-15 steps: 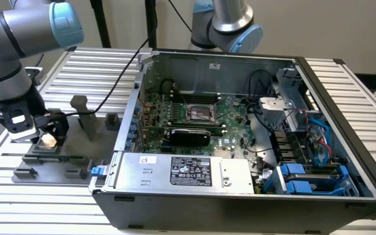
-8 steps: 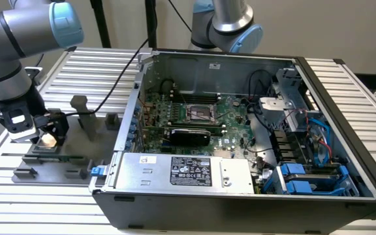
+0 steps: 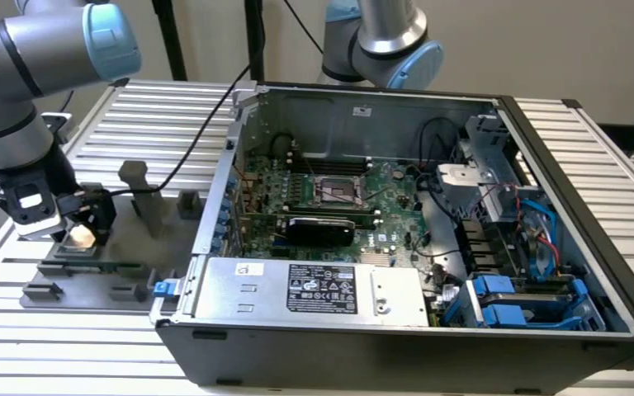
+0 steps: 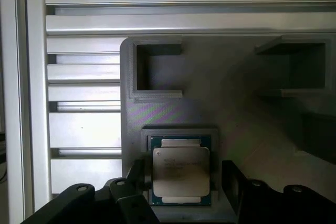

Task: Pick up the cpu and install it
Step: 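Pick up the cpu and move it towards the insertion slot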

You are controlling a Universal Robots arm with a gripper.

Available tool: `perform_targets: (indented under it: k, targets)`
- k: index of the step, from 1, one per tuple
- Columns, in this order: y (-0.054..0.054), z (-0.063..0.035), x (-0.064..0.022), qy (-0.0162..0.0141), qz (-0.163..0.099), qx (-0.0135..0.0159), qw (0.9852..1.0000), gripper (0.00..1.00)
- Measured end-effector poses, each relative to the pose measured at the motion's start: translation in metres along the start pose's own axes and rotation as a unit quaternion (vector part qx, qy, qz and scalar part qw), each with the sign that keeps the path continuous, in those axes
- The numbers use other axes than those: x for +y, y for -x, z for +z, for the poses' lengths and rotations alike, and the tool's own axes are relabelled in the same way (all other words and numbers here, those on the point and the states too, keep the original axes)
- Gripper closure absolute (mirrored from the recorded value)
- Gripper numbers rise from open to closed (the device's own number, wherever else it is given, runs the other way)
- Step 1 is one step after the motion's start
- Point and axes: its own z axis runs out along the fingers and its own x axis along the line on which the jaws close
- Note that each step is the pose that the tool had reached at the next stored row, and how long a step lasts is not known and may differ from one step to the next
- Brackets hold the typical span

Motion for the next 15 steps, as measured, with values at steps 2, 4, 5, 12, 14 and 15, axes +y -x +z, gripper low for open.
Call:
perform_targets:
  k: [2,4,5,12,14,15]
  targets:
    - [0.0000,0.0000,0.0000,0.0000,0.000,0.0000,1.0000,0.32]
    - [0.0000,0.0000,0.0000,0.0000,0.000,-0.0001,1.0000,0.40]
    - [0.0000,-0.0001,0.0000,0.0000,0.000,0.0000,1.0000,0.40]
    - [0.0000,-0.0002,0.0000,0.0000,0.000,0.0001,1.0000,0.45]
    - [0.0000,-0.0002,0.0000,-0.0001,0.000,0.0001,1.0000,0.45]
    - [0.0000,-0.0002,0.0000,0.0000,0.000,0.0000,1.0000,0.45]
